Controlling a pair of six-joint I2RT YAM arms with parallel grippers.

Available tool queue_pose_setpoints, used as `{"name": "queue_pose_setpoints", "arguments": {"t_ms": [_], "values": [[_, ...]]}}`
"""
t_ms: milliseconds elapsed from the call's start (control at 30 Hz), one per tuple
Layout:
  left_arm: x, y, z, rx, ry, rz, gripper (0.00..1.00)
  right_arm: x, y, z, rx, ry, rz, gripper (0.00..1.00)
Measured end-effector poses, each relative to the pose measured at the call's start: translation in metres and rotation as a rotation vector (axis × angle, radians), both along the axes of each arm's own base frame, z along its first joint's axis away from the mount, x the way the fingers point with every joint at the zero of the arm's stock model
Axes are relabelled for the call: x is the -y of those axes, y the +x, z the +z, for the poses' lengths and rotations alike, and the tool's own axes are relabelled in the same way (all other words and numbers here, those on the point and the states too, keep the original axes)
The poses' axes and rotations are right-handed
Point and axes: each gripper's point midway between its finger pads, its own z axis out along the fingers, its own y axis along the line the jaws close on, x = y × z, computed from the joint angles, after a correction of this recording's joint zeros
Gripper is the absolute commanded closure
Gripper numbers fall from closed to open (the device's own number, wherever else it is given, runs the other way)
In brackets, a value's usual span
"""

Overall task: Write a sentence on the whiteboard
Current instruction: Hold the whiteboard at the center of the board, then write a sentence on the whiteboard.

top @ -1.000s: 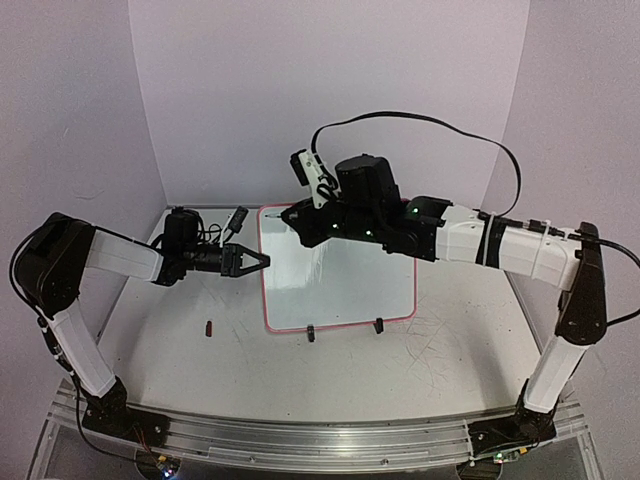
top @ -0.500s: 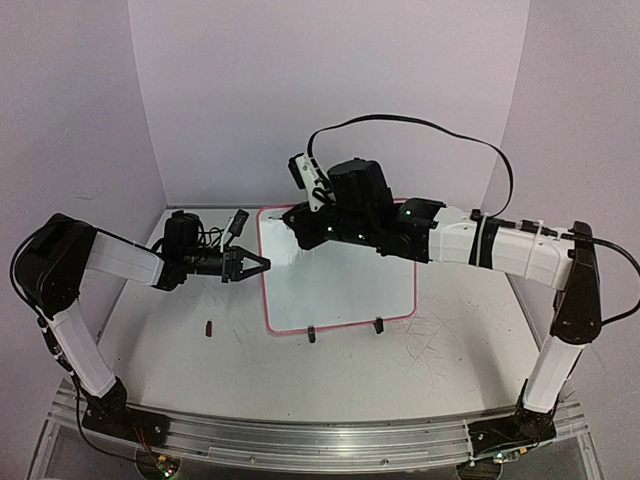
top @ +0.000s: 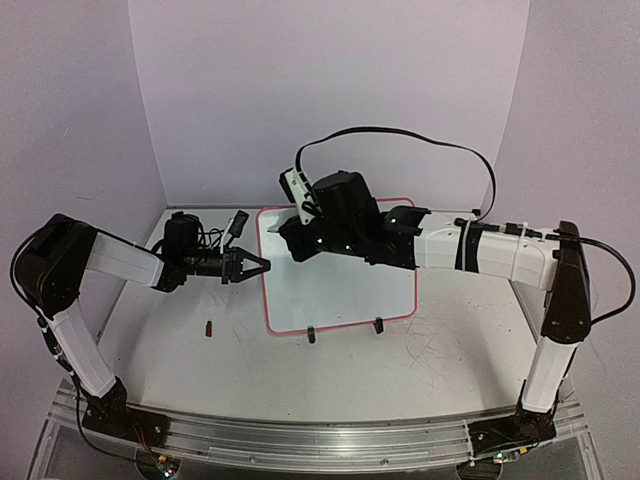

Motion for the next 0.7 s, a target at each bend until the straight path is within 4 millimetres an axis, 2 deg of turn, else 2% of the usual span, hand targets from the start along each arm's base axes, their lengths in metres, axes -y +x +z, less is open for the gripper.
{"name": "queue_pose_setpoints", "arguments": {"t_ms": [700], "values": [[0.0, 0.0, 0.0, 0.0, 0.0, -0.001, 1.0, -0.004, 0.012, -0.005, 0.014, -0.014, -0.041, 1.0]]}}
